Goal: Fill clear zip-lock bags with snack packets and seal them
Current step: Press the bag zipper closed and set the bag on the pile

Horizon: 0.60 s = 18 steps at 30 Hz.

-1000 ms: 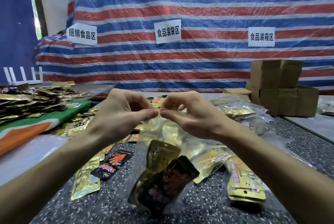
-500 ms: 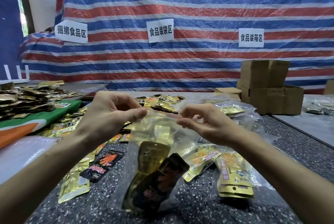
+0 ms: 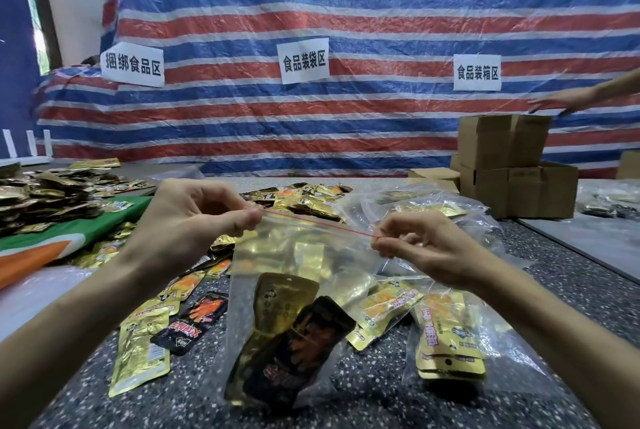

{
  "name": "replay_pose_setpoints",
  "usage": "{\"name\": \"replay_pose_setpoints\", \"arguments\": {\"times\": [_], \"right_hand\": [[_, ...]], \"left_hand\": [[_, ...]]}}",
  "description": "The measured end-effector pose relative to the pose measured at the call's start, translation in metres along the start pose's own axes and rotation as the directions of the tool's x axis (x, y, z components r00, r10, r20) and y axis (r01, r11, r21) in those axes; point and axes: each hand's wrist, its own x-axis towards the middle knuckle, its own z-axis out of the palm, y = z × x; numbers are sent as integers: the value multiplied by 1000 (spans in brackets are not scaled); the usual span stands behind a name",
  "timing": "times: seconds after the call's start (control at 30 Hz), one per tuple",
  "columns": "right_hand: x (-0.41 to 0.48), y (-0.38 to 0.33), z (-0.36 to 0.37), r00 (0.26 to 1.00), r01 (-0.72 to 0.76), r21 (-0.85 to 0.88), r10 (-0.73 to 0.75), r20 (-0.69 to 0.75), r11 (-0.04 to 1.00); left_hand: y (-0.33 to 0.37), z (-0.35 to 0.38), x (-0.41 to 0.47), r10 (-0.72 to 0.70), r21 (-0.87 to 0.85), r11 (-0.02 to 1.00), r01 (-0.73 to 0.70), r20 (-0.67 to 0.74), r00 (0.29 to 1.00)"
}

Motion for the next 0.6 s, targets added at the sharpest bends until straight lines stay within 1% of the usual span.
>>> {"name": "replay_pose_setpoints", "arguments": {"times": [0.1,0.27,0.33,0.4,0.47,0.5,0.53,0.6], "right_hand": [[-3,0,-2,1000,-2,23,2,1,1000],[-11,0,-1,997,-10,128,19,-73,992],[-16,2,6,994,-49,244,71,-81,969],[-21,5,21,986,-143,435,168,-20,889],[-25,5,41,966,-254,618,228,122,744],[-27,4,52,952,-305,657,234,196,690],[-29,4,62,940,-342,638,243,241,690],[-31,5,80,922,-385,524,296,248,760]], "left_hand": [[-4,0,1,5,-10,1000,-5,9,1000],[-10,0,1,21,-2,1000,-21,-9,1000],[-14,4,-1,21,8,1000,-21,-9,1000],[-16,10,-2,25,-34,999,-25,-12,1000],[-17,21,-3,51,-71,996,-52,-14,999],[-17,27,-2,67,-85,994,-68,-11,998],[-17,34,-2,82,-100,992,-82,-5,997],[-17,48,-2,118,-123,986,-116,6,993]]}}
